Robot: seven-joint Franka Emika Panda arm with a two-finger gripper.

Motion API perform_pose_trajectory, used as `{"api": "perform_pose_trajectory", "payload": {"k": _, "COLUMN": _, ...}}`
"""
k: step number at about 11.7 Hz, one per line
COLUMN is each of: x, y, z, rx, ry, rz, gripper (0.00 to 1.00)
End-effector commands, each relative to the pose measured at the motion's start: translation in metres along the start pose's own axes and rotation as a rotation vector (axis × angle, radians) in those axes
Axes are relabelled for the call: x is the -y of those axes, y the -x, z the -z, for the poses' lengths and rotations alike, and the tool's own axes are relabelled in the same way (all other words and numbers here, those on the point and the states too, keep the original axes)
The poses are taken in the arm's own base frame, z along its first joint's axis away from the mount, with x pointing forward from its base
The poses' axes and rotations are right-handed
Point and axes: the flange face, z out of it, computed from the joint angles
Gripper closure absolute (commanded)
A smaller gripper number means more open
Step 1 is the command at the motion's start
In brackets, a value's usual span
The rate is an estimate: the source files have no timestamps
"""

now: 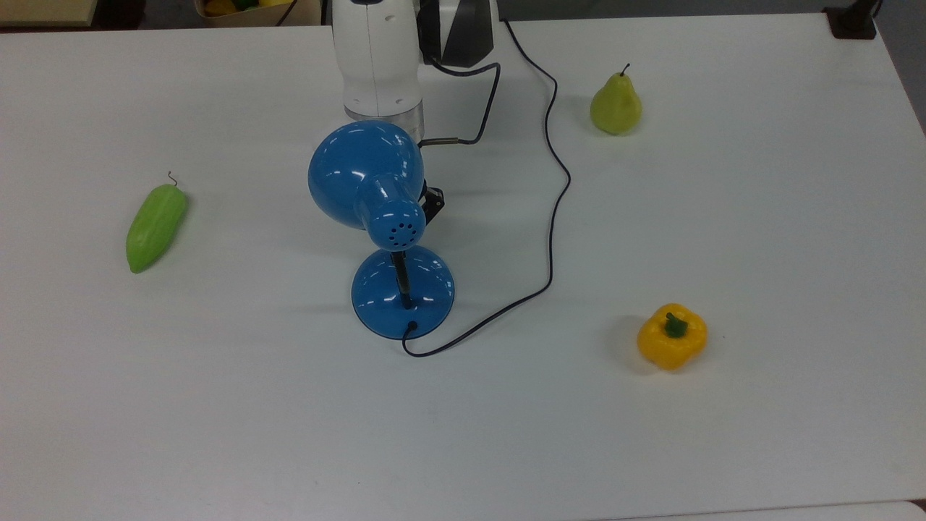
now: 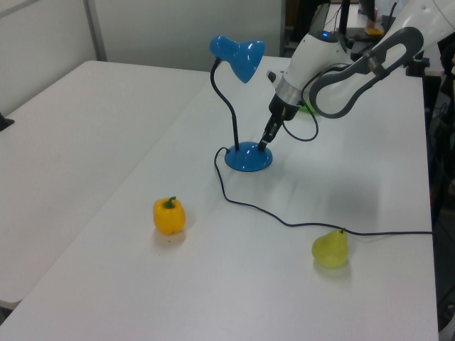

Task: Turn on desk lamp
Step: 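Press down on the lamp base switch with the gripper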

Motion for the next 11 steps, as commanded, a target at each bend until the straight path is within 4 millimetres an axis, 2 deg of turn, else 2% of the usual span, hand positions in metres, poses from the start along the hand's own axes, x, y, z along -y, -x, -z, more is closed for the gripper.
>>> {"api": "perform_pose_trajectory", "payload": {"k": 1, "x": -0.002, "y": -0.007, "z": -0.007, "rx": -0.026, "ry": 0.011, "rz": -0.008, "gripper": 1.0}}
{"api": "perform_pose_trajectory", "payload": {"k": 11, "x": -0.001, "y": 0.001, "z": -0.024, "rx": 0.004, "ry": 0.013, "rz": 0.016, "gripper": 1.0}}
